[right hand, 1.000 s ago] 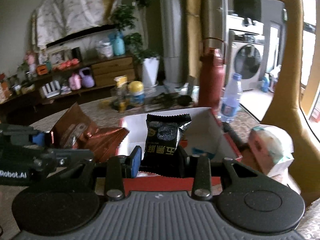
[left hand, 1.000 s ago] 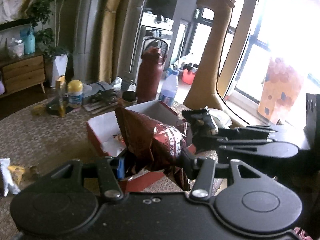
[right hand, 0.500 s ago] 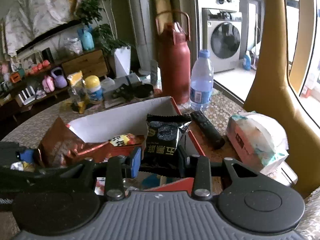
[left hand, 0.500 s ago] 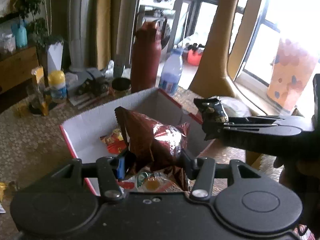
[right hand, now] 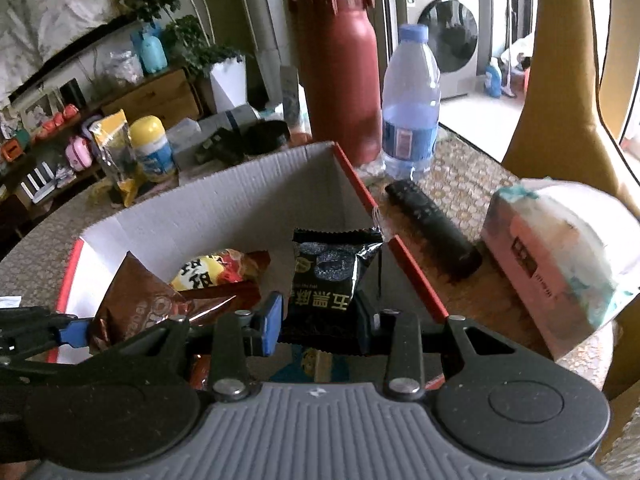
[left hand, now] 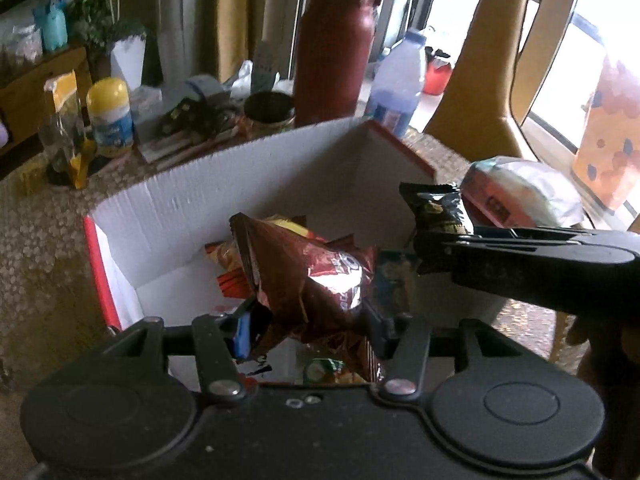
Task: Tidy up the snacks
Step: 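Open both tools to release the black packet and brown foil bag in the box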
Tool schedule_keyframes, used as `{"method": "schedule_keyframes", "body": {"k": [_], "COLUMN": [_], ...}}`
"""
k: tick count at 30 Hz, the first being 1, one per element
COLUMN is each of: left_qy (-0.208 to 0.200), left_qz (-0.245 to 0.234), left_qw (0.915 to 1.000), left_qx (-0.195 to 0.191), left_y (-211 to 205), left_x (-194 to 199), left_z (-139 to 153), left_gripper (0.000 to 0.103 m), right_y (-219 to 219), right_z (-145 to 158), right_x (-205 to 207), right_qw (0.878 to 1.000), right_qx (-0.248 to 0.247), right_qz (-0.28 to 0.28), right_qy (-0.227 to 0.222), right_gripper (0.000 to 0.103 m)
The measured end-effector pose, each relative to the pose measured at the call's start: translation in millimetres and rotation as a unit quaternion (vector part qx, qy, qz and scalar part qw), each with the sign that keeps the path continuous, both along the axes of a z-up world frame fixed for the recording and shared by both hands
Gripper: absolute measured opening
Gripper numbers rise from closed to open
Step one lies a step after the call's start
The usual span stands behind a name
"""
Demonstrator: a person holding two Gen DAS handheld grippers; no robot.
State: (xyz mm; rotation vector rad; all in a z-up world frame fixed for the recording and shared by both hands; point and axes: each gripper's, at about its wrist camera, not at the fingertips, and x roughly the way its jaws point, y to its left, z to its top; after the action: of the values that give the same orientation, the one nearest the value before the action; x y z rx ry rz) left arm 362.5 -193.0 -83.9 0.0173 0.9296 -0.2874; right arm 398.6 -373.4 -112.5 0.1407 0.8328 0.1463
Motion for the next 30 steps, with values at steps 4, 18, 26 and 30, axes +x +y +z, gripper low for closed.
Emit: {"method": "schedule_keyframes", "body": {"k": [4,18,26,30], "left_qy": [0.007,0.023,0.013,-0.001], "left_qz": [0.002,-0.014,-0.015,-0.015], "left_qw": [0.9999,0.9994,0.9995,0.9996], "left_qx": [0.008,0.022,0.025,0.024], "left_y": [-0.8,-4.8,-5.5,-3.5], "left_x": [7.1,12.3,7.5,0.2], "left_z": [-11.1,-32.6,-28.8,-20.1], "left_gripper": [0.052,0.054,0.072,0.084], "right_y": [3.8,14.1,15.7,18.3], "right_z": [-9.8,-22.2,-17.3,-11.6], "right_x": [5.8,5.1,0.1,-7.1], "right_qw": [1.0,1.0,1.0,1.0], "right_qx": [-0.004,-0.021,-0.018,-0.024], "right_qz": [-0.001,0.007,0.012,0.013], "right_qy": [0.009,0.019,0.018,0.011], "right_gripper": [0.036,0.037,0.043,0.055]}}
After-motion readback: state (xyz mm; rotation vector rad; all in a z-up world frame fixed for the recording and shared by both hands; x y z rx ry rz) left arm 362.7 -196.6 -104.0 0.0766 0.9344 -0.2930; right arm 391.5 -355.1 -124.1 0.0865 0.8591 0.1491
